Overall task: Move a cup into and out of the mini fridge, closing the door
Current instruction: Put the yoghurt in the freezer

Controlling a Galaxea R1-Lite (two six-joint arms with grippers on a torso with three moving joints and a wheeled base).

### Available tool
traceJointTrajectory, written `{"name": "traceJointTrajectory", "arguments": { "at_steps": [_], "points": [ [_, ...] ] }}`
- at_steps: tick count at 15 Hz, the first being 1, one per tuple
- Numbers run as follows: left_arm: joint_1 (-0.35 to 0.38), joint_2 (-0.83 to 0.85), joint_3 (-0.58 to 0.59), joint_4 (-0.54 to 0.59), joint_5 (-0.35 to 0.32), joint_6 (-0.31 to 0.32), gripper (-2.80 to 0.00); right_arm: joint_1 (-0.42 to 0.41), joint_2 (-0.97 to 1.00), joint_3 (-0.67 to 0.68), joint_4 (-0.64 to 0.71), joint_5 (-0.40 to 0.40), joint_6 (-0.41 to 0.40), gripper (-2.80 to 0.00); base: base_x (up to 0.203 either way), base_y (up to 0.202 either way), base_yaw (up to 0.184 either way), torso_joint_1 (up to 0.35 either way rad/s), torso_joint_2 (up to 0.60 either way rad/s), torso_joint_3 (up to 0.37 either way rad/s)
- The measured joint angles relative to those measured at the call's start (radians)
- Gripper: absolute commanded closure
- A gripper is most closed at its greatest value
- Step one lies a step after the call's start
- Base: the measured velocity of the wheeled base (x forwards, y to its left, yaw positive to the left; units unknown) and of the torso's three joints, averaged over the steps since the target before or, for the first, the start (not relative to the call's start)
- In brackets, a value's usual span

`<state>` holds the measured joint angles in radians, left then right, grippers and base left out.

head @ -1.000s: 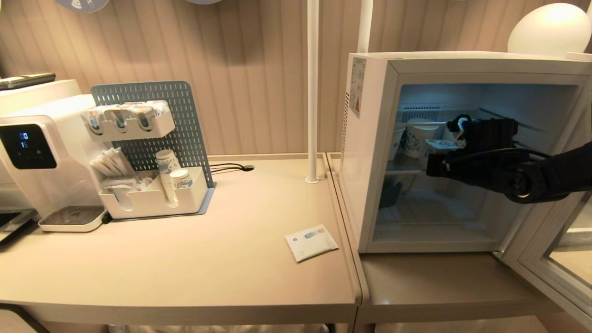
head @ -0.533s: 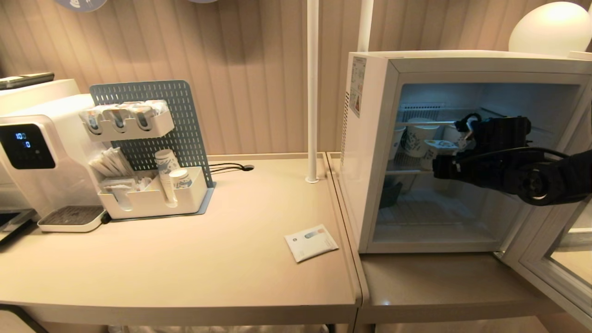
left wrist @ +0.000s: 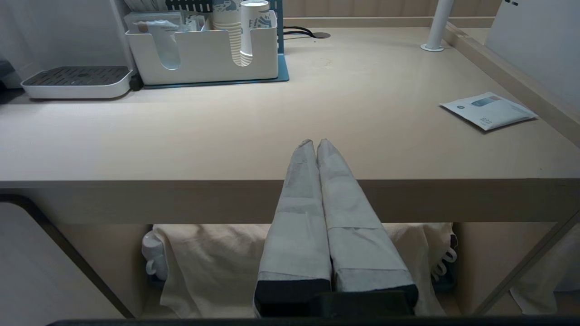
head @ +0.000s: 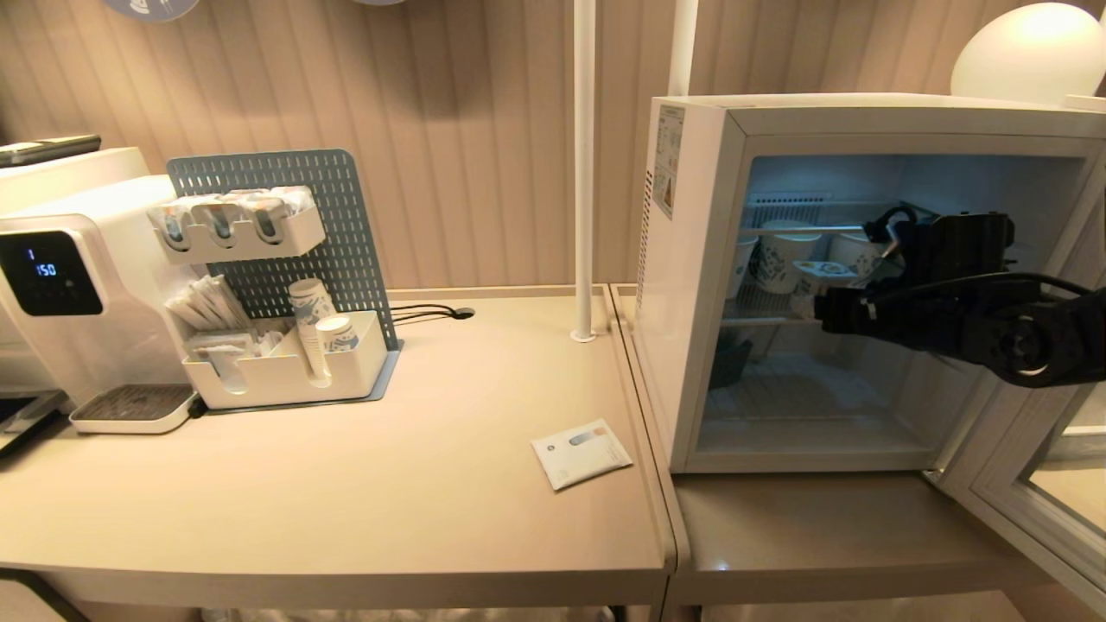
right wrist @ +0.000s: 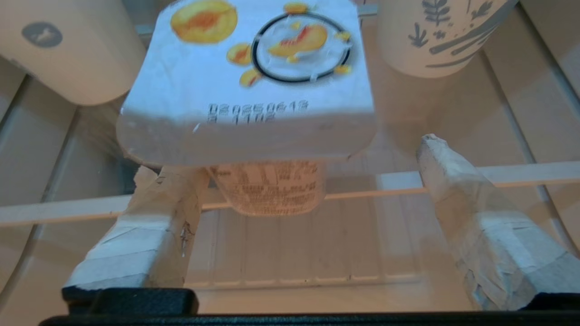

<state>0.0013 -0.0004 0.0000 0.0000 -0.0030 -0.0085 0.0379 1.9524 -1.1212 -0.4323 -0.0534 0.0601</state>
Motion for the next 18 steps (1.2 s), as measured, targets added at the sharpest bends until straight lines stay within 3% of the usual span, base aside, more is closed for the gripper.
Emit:
{"name": "traceJointTrajectory", "arguments": {
  "at_steps": [9,18],
  "points": [
    [0.0,0.0,0.0,0.0,0.0,0.0,0.0,0.064,-0.031,0.053,-0.012,-0.005,0.0,-2.8,0.0,0.0,0.0,0.0,0.0,0.0],
    [0.0,0.0,0.0,0.0,0.0,0.0,0.0,0.084,-0.188,0.174,-0.003,-0.009,-0.008,-2.8,0.0,0.0,0.0,0.0,0.0,0.0]
  ]
}}
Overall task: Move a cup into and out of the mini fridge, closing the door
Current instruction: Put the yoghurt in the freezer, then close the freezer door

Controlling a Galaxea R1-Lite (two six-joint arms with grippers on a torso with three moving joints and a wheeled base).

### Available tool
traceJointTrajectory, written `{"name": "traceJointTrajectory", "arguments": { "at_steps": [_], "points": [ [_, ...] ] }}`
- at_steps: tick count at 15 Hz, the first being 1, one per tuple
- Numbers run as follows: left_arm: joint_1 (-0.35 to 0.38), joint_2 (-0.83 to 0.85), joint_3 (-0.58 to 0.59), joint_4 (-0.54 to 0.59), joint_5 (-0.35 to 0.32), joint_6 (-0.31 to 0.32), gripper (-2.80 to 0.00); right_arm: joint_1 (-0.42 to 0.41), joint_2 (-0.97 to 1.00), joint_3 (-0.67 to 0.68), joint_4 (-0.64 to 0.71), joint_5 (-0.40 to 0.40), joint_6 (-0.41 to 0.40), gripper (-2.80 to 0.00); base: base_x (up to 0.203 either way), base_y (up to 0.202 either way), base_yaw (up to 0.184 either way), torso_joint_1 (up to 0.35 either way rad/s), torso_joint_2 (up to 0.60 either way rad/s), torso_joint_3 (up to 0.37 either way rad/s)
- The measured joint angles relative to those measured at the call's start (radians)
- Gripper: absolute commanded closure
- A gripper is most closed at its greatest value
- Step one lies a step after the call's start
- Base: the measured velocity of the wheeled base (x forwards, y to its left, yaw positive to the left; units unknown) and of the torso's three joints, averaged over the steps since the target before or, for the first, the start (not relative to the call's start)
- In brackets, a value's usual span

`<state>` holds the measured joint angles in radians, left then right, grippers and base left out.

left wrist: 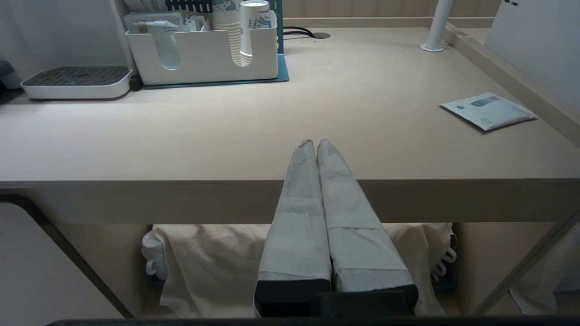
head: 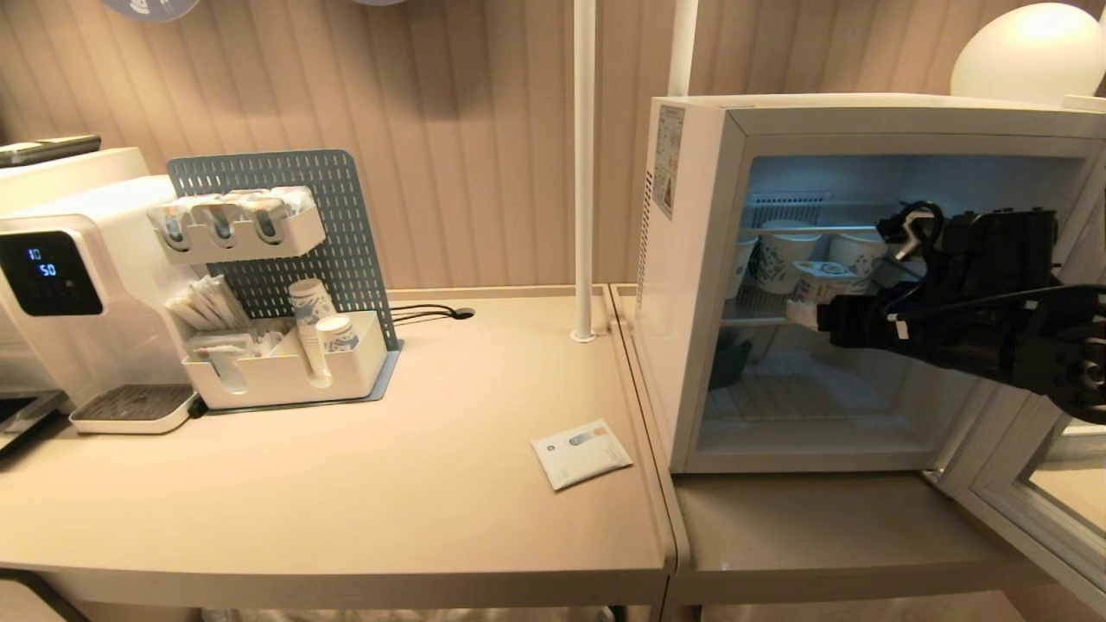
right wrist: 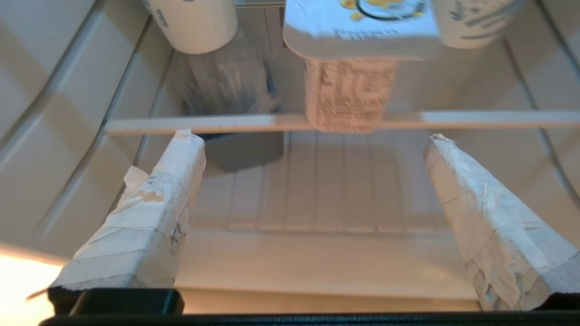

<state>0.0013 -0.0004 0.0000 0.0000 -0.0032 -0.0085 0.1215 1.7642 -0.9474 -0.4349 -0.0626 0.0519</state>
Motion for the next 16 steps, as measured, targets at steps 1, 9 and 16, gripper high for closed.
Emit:
{"name": "traceJointTrajectory", "arguments": {
  "at_steps": [1,9,16],
  "points": [
    [0.0,0.0,0.0,0.0,0.0,0.0,0.0,0.0,-0.019,0.02,-0.001,0.0,0.0,-2.8,0.0,0.0,0.0,0.0,0.0,0.0],
    [0.0,0.0,0.0,0.0,0.0,0.0,0.0,0.003,-0.379,0.279,0.031,0.002,0.001,0.0,0.0,0.0,0.0,0.0,0.0,0.0],
    [0.0,0.0,0.0,0.0,0.0,0.0,0.0,0.0,-0.984,0.259,0.554,-0.073,0.072,0.0,0.0,0.0,0.0,0.0,0.0,0.0]
  ]
}}
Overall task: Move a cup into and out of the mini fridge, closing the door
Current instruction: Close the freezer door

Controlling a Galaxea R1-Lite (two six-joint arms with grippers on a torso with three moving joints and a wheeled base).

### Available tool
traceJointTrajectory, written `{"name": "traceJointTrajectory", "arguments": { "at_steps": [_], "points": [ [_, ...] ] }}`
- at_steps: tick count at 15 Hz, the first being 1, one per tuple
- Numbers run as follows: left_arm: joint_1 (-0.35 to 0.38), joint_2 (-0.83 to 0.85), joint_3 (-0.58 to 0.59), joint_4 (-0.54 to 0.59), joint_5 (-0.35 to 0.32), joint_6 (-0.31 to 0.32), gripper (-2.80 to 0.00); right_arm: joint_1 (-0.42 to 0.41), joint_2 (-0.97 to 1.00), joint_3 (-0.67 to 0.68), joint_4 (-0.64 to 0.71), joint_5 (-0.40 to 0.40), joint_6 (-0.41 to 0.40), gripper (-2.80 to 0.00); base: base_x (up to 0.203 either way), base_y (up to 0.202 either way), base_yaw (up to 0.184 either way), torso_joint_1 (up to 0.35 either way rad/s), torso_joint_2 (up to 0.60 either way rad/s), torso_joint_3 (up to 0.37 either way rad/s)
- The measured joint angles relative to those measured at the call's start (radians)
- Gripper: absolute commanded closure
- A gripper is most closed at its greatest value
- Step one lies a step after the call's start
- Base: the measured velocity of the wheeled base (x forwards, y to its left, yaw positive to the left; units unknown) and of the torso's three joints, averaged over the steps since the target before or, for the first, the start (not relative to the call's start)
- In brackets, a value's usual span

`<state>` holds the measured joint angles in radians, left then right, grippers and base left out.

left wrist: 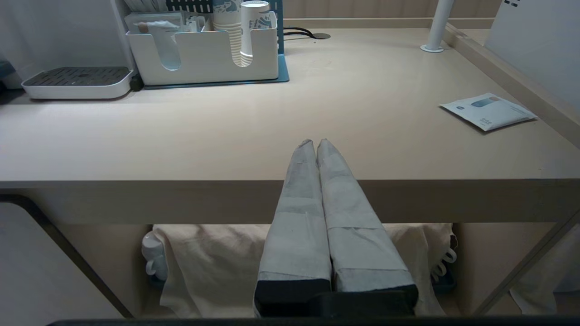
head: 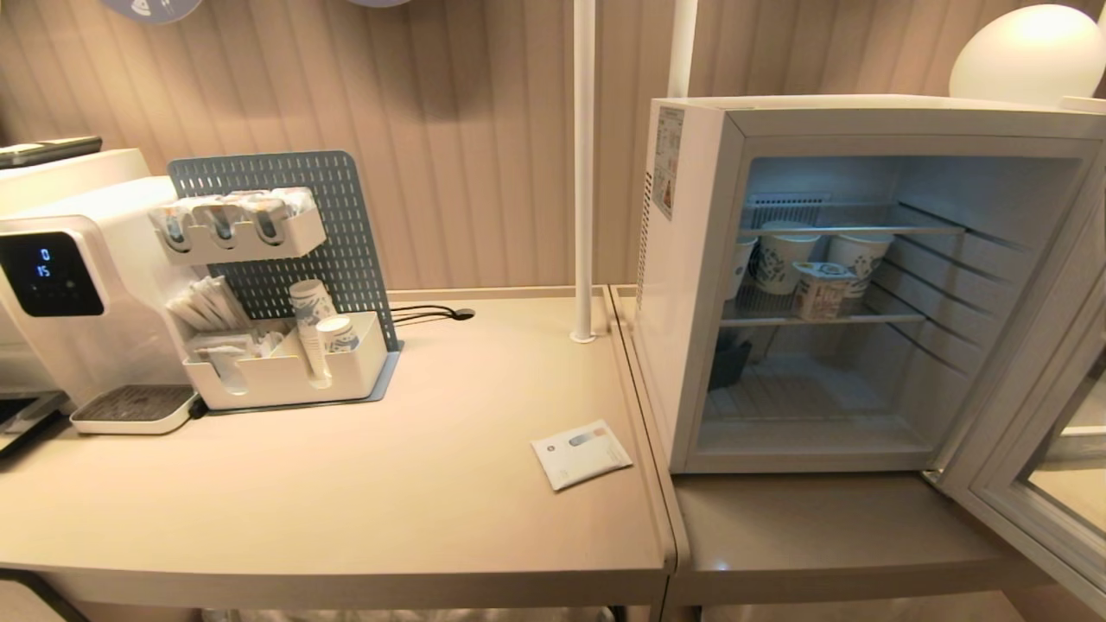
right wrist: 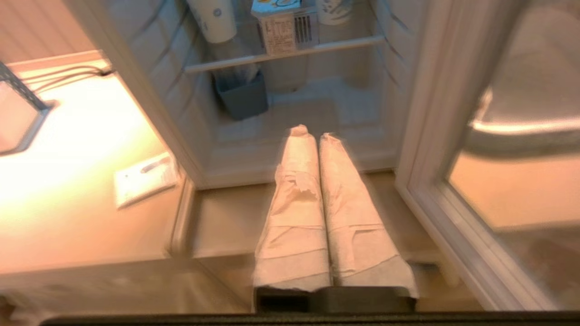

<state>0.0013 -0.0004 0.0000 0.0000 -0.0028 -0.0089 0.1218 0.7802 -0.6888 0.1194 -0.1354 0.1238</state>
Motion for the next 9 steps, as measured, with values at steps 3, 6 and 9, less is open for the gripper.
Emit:
{"name": "traceJointTrajectory", "arguments": {
  "at_steps": [3,6,9],
  "points": [
    [0.0,0.0,0.0,0.0,0.0,0.0,0.0,-0.073,-0.234,-0.127,0.387,-0.008,0.035,0.0,0.0,0.0,0.0,0.0,0.0,0.0],
    [0.0,0.0,0.0,0.0,0.0,0.0,0.0,-0.135,-0.428,-0.168,0.601,-0.004,0.023,0.0,0.0,0.0,0.0,0.0,0.0,0.0],
    [0.0,0.0,0.0,0.0,0.0,0.0,0.0,-0.133,-0.617,-0.136,0.631,0.012,-0.012,0.0,0.0,0.0,0.0,0.0,0.0,0.0]
  ]
}}
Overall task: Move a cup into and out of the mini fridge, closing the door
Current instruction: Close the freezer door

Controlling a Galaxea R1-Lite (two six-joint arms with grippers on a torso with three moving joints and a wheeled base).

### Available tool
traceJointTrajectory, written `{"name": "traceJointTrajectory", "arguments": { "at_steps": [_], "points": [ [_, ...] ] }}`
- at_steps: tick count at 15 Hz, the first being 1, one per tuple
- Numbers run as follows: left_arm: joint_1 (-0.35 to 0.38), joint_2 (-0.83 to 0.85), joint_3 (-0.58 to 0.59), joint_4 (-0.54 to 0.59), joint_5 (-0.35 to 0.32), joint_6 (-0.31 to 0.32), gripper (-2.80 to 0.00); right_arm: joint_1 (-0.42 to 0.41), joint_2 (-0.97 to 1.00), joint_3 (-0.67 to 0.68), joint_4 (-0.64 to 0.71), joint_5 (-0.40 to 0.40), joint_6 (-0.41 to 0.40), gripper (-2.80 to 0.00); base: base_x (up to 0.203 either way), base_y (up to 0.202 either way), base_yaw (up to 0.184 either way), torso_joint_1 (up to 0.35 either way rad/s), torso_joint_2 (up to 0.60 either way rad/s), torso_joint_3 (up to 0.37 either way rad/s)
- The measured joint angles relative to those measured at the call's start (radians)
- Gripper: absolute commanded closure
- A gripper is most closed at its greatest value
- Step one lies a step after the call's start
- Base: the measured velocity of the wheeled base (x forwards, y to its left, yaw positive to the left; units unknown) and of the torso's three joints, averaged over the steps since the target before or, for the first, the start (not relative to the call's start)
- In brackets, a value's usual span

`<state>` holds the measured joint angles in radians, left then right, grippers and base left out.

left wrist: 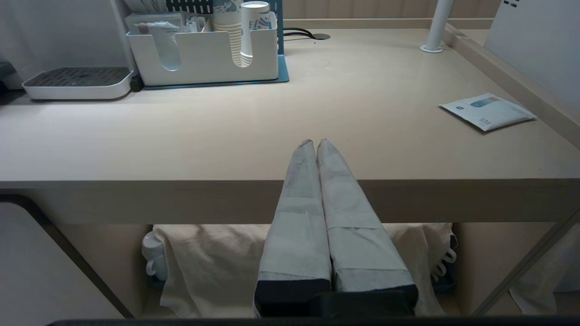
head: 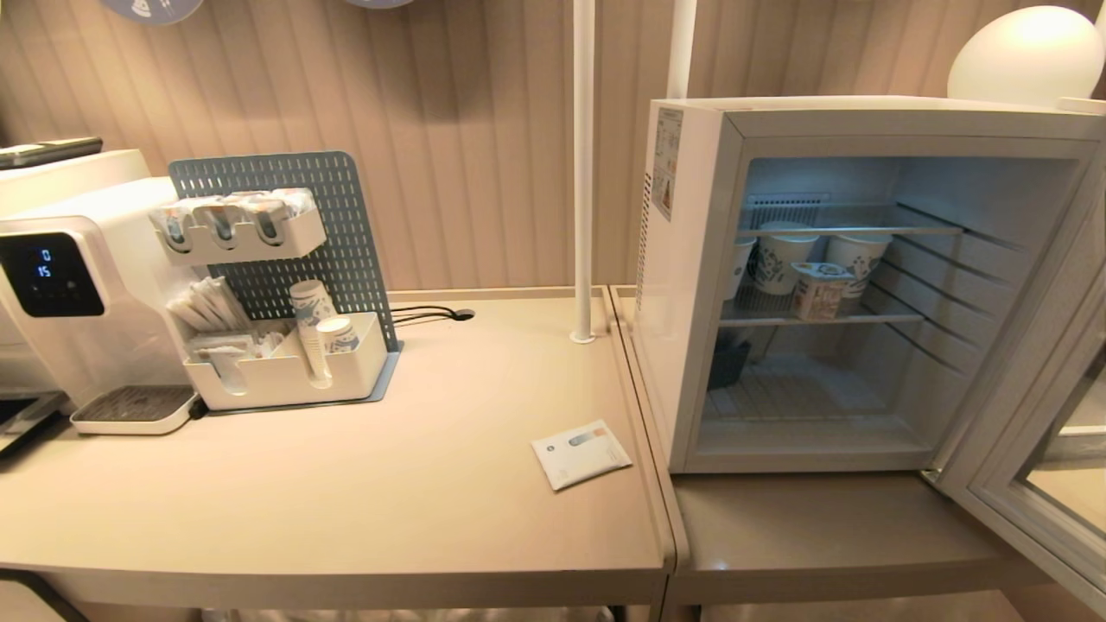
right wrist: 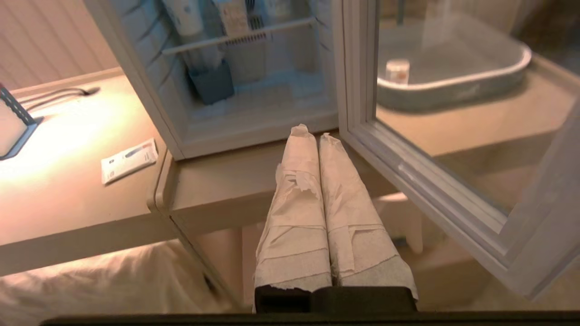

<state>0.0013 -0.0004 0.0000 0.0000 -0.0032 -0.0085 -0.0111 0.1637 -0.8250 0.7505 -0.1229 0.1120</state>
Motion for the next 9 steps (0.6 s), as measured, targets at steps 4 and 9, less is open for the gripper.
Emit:
{"name": "traceJointTrajectory", "arguments": {
  "at_steps": [4,9],
  "points": [
    [0.0,0.0,0.0,0.0,0.0,0.0,0.0,0.007,-0.136,0.167,-0.175,-0.01,0.018,0.0,0.0,0.0,0.0,0.0,0.0,0.0],
    [0.0,0.0,0.0,0.0,0.0,0.0,0.0,0.009,-0.163,0.699,-0.627,0.015,-0.134,0.0,0.0,0.0,0.0,0.0,0.0,0.0]
  ]
}}
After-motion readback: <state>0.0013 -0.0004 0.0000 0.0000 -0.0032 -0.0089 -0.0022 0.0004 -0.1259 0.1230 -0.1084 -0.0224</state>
